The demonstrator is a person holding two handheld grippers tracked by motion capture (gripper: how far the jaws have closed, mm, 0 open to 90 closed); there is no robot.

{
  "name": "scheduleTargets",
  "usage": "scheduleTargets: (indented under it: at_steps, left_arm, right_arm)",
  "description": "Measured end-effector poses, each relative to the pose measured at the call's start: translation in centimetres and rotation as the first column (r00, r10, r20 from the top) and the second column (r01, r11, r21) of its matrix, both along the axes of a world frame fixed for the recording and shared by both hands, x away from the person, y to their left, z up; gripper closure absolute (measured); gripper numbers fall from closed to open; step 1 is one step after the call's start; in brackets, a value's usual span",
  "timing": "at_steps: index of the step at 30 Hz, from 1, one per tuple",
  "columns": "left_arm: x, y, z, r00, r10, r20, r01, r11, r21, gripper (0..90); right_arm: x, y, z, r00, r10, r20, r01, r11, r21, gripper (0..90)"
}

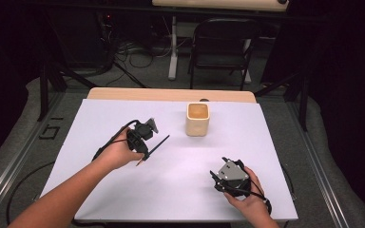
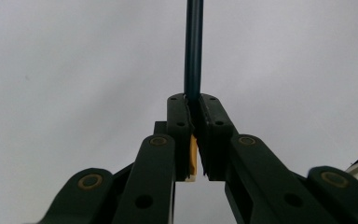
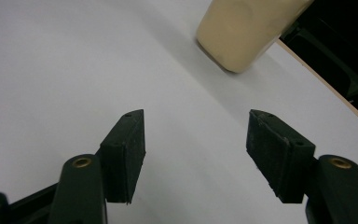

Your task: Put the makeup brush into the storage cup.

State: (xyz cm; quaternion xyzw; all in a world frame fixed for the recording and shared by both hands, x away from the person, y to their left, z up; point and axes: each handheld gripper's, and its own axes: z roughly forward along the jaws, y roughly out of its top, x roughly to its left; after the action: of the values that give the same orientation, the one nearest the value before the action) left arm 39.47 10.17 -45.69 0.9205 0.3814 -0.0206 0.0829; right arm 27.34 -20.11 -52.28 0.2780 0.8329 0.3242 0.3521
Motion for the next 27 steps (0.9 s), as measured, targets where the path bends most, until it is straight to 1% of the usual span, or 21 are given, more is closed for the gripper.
scheduleTargets:
  at_steps: [1, 3, 5, 6, 8, 9, 10, 12, 14, 16, 17, 18, 19, 20, 21, 23, 24, 25, 26, 27]
  left_arm:
    - [-0.1, 0.0, 0.0, 1.0, -0.001, -0.001, 0.001, 1.0, 0.001, 84.0]
    - [-0.2, -0.1, 0.2, 0.9999, -0.01, 0.0, 0.01, 0.9999, 0.011, 84.0]
    - [-0.2, -0.2, 0.4, 0.9999, -0.014, 0.002, 0.014, 0.9999, 0.009, 84.0]
    - [-0.3, -0.2, 0.5, 0.9999, -0.016, 0.006, 0.016, 0.9998, 0.009, 84.0]
    - [-0.3, -0.3, 0.7, 0.9998, -0.02, 0.01, 0.02, 0.9998, 0.008, 83.9]
    - [-0.4, -0.4, 0.8, 0.9997, -0.019, 0.012, 0.019, 0.9998, 0.006, 84.0]
    - [-0.4, -0.4, 0.9, 0.9997, -0.021, 0.013, 0.021, 0.9998, 0.003, 83.9]
    - [-0.5, -0.4, 0.9, 0.9996, -0.027, 0.012, 0.027, 0.9996, 0.005, 84.0]
    - [-0.5, -0.5, 0.9, 0.9996, -0.028, 0.01, 0.028, 0.9996, 0.005, 84.0]
    - [-0.5, -0.5, 0.9, 0.9995, -0.029, 0.01, 0.029, 0.9996, 0.005, 84.0]
    - [-0.5, -0.4, 0.9, 0.9995, -0.029, 0.011, 0.029, 0.9996, 0.004, 84.0]
    - [-0.5, -0.4, 1.0, 0.9995, -0.029, 0.014, 0.029, 0.9996, 0.003, 83.9]
    - [-0.5, -0.4, 1.0, 0.9995, -0.029, 0.014, 0.029, 0.9996, 0.002, 83.9]
    - [-0.5, -0.4, 1.0, 0.9995, -0.031, 0.011, 0.031, 0.9995, 0.0, 83.9]
    - [-0.5, -0.4, 1.0, 0.9994, -0.033, 0.01, 0.033, 0.9995, 0.0, 83.9]
    - [-0.6, -0.4, 1.0, 0.9993, -0.035, 0.008, 0.035, 0.9994, -0.003, 84.0]
    - [-0.6, -0.4, 1.0, 0.9993, -0.036, 0.008, 0.036, 0.9993, -0.004, 84.0]
    - [-0.6, -0.4, 1.0, 0.9993, -0.037, 0.007, 0.037, 0.9993, -0.005, 84.0]
    - [-0.6, -0.4, 1.0, 0.9992, -0.039, 0.006, 0.039, 0.9992, -0.007, 84.0]
    - [-0.6, -0.4, 1.0, 0.9992, -0.04, 0.005, 0.04, 0.9992, -0.009, 84.0]
  right_arm:
    - [0.0, 0.2, 0.0, 1.0, 0.005, -0.001, -0.005, 1.0, -0.006, 37.2]
    - [0.0, 0.5, 0.0, 0.9997, 0.02, -0.011, -0.02, 0.999, -0.034, 36.6]
    - [-0.1, 0.8, 0.0, 0.9995, 0.024, -0.022, -0.025, 0.998, -0.051, 36.2]
    - [-0.1, 0.9, 0.0, 0.9993, 0.03, -0.021, -0.031, 0.998, -0.049, 36.3]
    - [-0.1, 1.1, 0.1, 0.9989, 0.037, -0.028, -0.039, 0.998, -0.058, 36.3]
    - [0.0, 1.2, 0.1, 0.9986, 0.047, -0.024, -0.049, 0.997, -0.055, 36.3]
    - [0.0, 1.3, 0.1, 0.9984, 0.052, -0.024, -0.054, 0.997, -0.063, 36.3]
    - [0.1, 1.6, 0.2, 0.9979, 0.058, -0.029, -0.06, 0.994, -0.09, 36.2]
    - [0.2, 1.9, 0.2, 0.9974, 0.069, -0.019, -0.071, 0.991, -0.109, 36.2]
    - [0.4, 2.2, 0.4, 0.9962, 0.087, -0.001, -0.087, 0.987, -0.136, 36.2]
    - [0.4, 2.4, 0.5, 0.9957, 0.092, 0.005, -0.091, 0.983, -0.157, 36.2]
    - [0.5, 2.6, 0.6, 0.9944, 0.104, 0.018, -0.1, 0.981, -0.165, 36.3]
    - [0.5, 2.8, 0.7, 0.9936, 0.11, 0.025, -0.104, 0.977, -0.187, 36.3]
    - [0.6, 2.9, 0.7, 0.9917, 0.124, 0.035, -0.115, 0.975, -0.192, 36.3]
    - [0.6, 3.1, 0.8, 0.9908, 0.129, 0.04, -0.118, 0.97, -0.213, 36.3]
    - [0.7, 3.4, 0.9, 0.9886, 0.141, 0.053, -0.125, 0.963, -0.239, 36.3]
    - [0.7, 3.5, 0.8, 0.9871, 0.148, 0.06, -0.13, 0.961, -0.244, 36.4]
    - [0.8, 3.7, 0.8, 0.9849, 0.161, 0.064, -0.139, 0.955, -0.261, 36.5]
    - [0.8, 3.9, 0.8, 0.9844, 0.163, 0.067, -0.139, 0.953, -0.268, 36.6]
    - [0.7, 4.0, 0.7, 0.9831, 0.169, 0.07, -0.143, 0.949, -0.283, 36.8]
